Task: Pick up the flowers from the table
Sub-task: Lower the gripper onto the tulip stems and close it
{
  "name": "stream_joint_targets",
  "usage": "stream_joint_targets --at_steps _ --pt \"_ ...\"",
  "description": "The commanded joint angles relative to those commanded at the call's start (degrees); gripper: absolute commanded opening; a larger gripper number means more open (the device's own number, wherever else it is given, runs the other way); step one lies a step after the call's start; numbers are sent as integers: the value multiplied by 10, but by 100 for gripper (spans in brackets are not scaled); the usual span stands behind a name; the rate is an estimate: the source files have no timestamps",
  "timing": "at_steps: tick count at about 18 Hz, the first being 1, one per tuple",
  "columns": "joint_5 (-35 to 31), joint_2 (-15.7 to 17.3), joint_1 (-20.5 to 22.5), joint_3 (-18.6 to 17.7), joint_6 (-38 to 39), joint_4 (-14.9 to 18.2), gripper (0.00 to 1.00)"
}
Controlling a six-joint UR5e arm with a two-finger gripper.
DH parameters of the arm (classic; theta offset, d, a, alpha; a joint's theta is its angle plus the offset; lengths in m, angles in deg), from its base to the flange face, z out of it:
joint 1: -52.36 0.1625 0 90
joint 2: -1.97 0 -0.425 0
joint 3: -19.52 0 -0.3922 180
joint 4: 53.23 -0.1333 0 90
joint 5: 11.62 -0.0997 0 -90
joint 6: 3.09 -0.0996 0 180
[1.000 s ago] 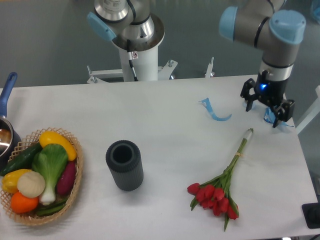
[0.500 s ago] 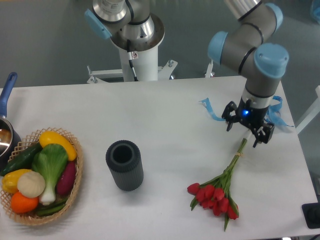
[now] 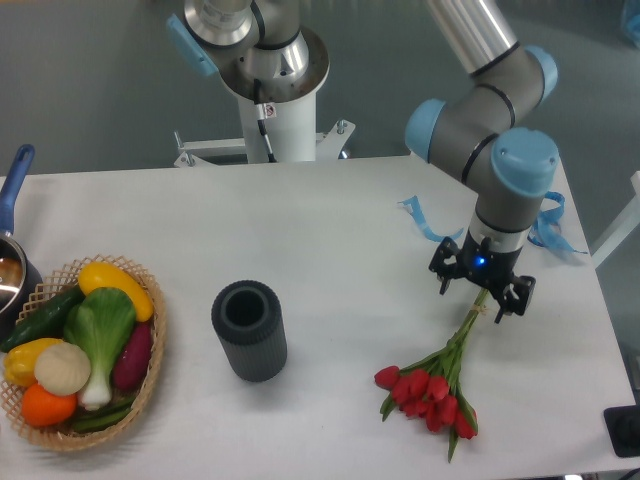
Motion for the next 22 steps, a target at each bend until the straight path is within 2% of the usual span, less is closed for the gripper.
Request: stream_joint_targets --at_steps 5,12,14,16,18,22 --pt "-2 -23 -12 9 14 -1 100" --pt "-4 -36 -18 8 23 -1 100" --pt "-4 -38 -19 8 23 -10 100" --pt "-3 -38 -19 4 22 -14 95" --pt "-3 -38 -19 4 22 -14 80" --pt "-3 -37 -19 8 23 -13 60"
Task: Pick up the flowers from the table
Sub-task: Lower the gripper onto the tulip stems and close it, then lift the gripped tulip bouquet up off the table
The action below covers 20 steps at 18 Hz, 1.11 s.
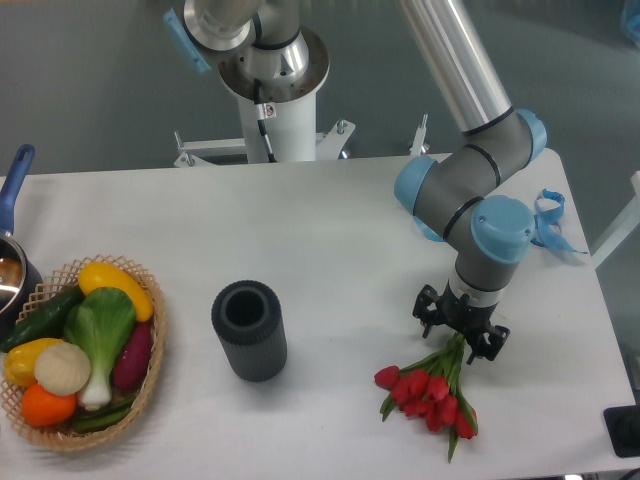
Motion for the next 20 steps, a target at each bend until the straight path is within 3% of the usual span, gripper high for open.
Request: stream_joint_targets --at_steps 7,10,11,15,20 --pt "0 -2 0 10 40 0 28" --pt "1 3 0 11 40 0 24" --pt "1 4 0 10 42 0 16" --pt "3 13 2 11 52 1 15" --pt "20 87 4 1 55 10 15"
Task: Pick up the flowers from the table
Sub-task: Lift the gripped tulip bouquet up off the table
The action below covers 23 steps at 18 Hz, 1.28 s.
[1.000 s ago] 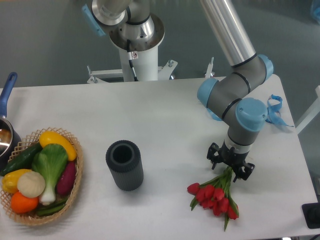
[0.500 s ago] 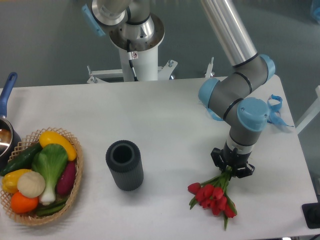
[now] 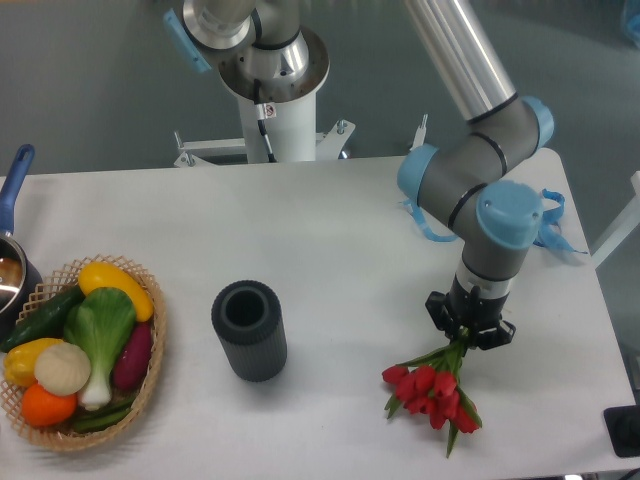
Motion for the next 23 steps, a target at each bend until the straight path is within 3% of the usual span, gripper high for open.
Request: stream_joint_targets --at_steps 4,11,17,23 --pt "98 77 7 -13 46 -1 15" --pt "259 151 20 -22 98 -3 17" --pt "403 167 50 -25 126 -3 17" --pt "444 168 73 -26 135 -4 16"
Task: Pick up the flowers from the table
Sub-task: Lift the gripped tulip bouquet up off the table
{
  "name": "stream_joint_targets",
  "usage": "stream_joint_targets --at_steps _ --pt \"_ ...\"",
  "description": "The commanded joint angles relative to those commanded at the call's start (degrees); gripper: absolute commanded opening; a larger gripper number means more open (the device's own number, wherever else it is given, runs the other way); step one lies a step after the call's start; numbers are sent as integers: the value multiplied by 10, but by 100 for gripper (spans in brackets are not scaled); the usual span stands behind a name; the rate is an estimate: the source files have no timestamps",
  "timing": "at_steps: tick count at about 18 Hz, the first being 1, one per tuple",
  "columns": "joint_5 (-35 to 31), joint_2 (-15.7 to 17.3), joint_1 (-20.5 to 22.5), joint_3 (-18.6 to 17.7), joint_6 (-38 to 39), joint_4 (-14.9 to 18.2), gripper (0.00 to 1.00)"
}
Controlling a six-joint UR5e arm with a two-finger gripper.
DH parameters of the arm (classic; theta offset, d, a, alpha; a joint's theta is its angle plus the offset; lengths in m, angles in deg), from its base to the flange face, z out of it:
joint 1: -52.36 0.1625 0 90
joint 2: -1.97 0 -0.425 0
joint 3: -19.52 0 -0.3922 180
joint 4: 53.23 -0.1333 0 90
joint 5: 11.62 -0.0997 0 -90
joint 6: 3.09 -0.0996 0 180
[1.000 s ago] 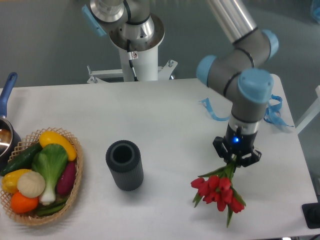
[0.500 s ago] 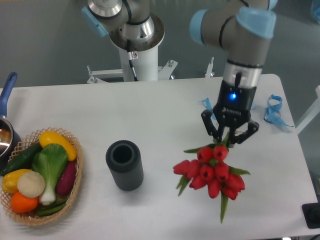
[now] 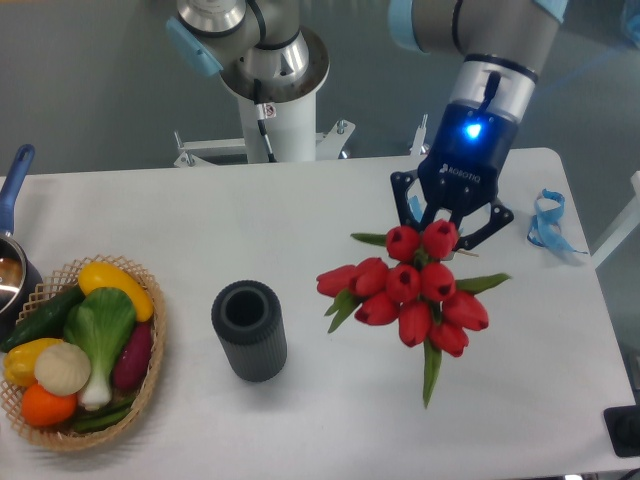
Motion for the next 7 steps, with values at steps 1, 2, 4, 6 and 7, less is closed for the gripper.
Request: stream_joint_targets --at_steps 1,2,4,6,7 --pt "0 1 0 -2 -1 -1 16" --pt "0 1 1 -4 -1 -2 16" --pt "0 4 5 -6 -2 -2 16" --pt "0 4 5 -7 -2 -3 16" --pt "0 4 5 -11 -3 -3 16"
